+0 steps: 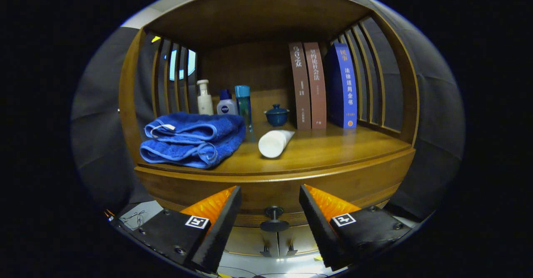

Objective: Pull open the drawer, take out the items inside it, and place them on the countertop above the cabinet.

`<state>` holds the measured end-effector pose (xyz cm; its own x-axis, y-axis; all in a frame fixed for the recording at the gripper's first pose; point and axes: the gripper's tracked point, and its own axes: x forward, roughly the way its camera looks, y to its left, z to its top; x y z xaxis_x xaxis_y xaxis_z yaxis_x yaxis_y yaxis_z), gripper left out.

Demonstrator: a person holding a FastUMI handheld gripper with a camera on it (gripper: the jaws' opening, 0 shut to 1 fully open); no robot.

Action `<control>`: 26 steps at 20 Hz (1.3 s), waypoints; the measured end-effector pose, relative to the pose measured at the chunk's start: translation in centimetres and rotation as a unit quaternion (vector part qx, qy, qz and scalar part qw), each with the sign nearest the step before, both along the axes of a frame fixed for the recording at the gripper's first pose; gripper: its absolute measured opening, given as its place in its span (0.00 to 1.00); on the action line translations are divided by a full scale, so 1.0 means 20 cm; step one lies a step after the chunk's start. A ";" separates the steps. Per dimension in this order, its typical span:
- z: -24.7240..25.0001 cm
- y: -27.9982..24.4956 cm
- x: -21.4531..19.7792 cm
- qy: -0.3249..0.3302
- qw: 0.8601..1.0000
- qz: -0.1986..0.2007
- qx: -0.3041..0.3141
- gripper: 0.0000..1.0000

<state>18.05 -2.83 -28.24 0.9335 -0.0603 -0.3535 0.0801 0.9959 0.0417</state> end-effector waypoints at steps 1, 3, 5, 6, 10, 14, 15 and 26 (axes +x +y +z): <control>0.05 0.00 -0.01 -0.004 1.000 0.001 0.004 0.92; 0.17 0.02 -0.05 -0.017 1.000 0.004 0.013 0.92; 0.35 0.05 -0.09 -0.044 0.999 0.011 0.013 0.92; 0.44 0.05 -0.11 -0.058 0.998 0.013 0.008 0.92; 0.83 0.08 -0.27 -0.107 0.994 0.016 -0.008 0.92; 1.07 0.10 -0.44 -0.134 0.990 0.028 -0.033 0.91; 1.12 0.11 -0.48 -0.143 0.989 0.030 -0.035 0.91; 1.28 0.08 -0.70 -0.151 0.987 0.032 -0.036 0.91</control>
<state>4.07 -1.14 -2.66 0.9984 -0.0121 -0.0550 0.0111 0.9998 -0.0177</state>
